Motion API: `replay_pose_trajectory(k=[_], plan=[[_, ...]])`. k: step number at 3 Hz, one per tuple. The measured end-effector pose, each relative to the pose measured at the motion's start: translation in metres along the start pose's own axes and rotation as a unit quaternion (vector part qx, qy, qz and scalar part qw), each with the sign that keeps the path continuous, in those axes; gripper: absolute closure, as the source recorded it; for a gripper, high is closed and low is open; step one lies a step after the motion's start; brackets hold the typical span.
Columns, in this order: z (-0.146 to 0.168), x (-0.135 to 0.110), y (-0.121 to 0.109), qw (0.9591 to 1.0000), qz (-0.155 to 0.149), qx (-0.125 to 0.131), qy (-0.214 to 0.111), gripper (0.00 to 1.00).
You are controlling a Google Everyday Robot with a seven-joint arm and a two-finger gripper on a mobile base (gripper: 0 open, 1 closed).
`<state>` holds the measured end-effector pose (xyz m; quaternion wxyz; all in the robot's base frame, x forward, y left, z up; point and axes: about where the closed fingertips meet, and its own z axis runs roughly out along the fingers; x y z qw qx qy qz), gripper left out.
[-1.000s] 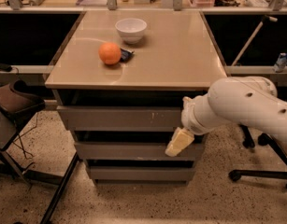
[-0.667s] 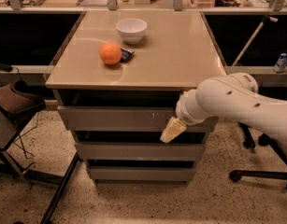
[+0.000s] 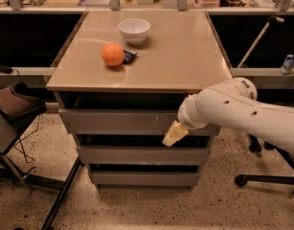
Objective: Open top drawer
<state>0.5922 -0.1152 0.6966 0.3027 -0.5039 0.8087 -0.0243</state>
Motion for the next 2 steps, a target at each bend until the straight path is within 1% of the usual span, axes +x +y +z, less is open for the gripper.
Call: replay_pose_trajectory(k=[1,2], plan=[[0.043,0.008,-0.002,0.9997,-0.011,0.020,0.009,0.00],[0.089,0.008,-0.036,0.9980,-0.016,0.051,0.033,0.00]])
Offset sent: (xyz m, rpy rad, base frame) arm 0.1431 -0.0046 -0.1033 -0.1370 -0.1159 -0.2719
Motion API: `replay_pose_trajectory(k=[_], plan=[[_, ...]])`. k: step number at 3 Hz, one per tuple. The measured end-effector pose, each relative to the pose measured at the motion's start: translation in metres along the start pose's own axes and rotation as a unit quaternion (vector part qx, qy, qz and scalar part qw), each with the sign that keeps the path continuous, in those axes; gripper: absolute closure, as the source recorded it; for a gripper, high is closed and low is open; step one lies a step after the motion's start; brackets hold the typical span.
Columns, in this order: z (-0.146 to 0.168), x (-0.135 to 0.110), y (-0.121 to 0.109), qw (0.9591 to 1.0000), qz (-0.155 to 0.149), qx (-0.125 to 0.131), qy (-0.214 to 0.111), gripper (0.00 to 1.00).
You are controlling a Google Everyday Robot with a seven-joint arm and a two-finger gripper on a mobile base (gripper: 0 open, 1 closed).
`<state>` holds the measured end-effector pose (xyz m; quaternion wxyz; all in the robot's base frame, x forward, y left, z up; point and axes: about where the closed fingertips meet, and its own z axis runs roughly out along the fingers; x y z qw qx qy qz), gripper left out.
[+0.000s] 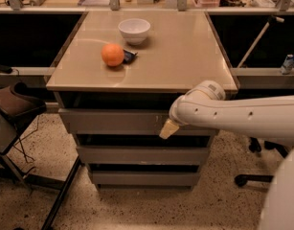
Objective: Open top drawer
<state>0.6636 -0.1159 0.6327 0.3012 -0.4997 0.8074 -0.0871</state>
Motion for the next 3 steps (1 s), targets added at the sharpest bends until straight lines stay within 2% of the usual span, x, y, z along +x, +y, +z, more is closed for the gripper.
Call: replay_pose_trajectory(k=[1,2,3], plan=[[0.0026,0.0086,-0.0116,0.9997,-0.001,0.018,0.014,0.00],[0.0027,0.0083,-0.0113,0.9998,-0.001,0.017,0.014,0.19],[0.0027,0.0083,-0.0113,0.9998,-0.001,0.017,0.014,0.42]])
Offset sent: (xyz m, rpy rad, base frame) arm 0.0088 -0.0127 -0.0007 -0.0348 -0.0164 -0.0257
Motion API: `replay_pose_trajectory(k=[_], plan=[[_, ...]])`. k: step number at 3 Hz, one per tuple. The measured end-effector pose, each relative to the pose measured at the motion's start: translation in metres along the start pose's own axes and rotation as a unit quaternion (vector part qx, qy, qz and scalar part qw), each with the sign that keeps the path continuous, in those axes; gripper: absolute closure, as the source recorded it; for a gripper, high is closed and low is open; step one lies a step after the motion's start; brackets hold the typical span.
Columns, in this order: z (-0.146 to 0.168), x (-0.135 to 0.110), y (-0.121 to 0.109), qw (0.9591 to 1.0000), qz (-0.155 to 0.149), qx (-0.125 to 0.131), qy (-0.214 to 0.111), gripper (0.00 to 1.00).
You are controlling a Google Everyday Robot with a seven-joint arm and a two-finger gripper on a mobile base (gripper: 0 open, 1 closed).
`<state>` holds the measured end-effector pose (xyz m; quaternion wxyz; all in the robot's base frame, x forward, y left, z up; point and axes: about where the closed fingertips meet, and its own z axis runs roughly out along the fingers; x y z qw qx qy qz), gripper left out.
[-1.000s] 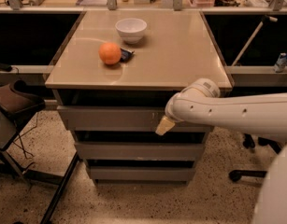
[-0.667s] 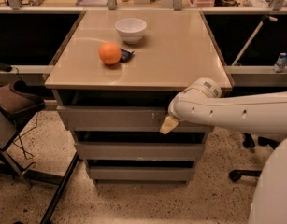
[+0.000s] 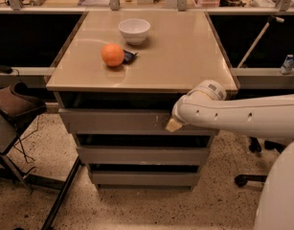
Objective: Open top drawer
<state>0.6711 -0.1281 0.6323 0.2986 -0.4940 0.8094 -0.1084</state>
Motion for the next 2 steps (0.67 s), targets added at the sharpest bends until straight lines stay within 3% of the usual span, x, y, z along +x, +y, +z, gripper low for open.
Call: replay_pose_trajectory(k=[2], plan=[[-0.012,0.005,0.012,1.0000,-0.001,-0.006,-0.003,0.89]])
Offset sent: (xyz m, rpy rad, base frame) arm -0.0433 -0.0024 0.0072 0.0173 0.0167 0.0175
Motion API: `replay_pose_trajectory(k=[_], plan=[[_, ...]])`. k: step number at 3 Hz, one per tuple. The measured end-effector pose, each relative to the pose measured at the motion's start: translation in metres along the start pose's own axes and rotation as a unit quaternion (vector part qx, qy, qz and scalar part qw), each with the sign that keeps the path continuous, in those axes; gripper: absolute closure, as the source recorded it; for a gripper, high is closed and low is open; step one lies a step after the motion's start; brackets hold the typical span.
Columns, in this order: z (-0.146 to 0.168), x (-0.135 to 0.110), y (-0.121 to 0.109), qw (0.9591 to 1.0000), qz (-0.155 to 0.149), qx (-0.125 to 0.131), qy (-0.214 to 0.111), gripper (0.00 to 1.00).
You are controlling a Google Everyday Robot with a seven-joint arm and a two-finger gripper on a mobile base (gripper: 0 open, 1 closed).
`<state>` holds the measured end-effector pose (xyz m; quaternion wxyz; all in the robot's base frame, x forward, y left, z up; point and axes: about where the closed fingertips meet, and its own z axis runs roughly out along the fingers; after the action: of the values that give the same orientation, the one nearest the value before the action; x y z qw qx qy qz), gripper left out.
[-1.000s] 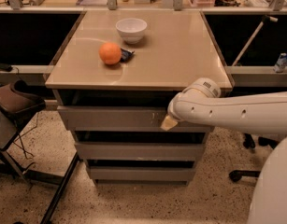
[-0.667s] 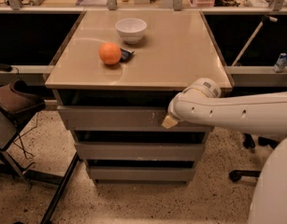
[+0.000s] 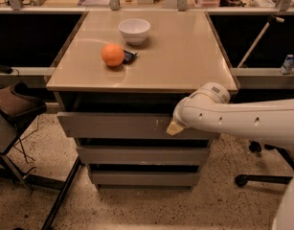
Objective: Open top drawer
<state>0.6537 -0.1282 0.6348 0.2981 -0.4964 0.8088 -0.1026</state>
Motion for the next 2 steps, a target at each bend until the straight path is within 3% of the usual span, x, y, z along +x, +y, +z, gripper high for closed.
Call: replay_pose_trajectory(k=[1,2], plan=[[-0.0167,-0.0003,0.0121,0.9999,0.012,-0.004,-0.011,1.00],[-0.0176,0.0006,0.0130,0.9999,0.012,-0.004,-0.011,1.00]])
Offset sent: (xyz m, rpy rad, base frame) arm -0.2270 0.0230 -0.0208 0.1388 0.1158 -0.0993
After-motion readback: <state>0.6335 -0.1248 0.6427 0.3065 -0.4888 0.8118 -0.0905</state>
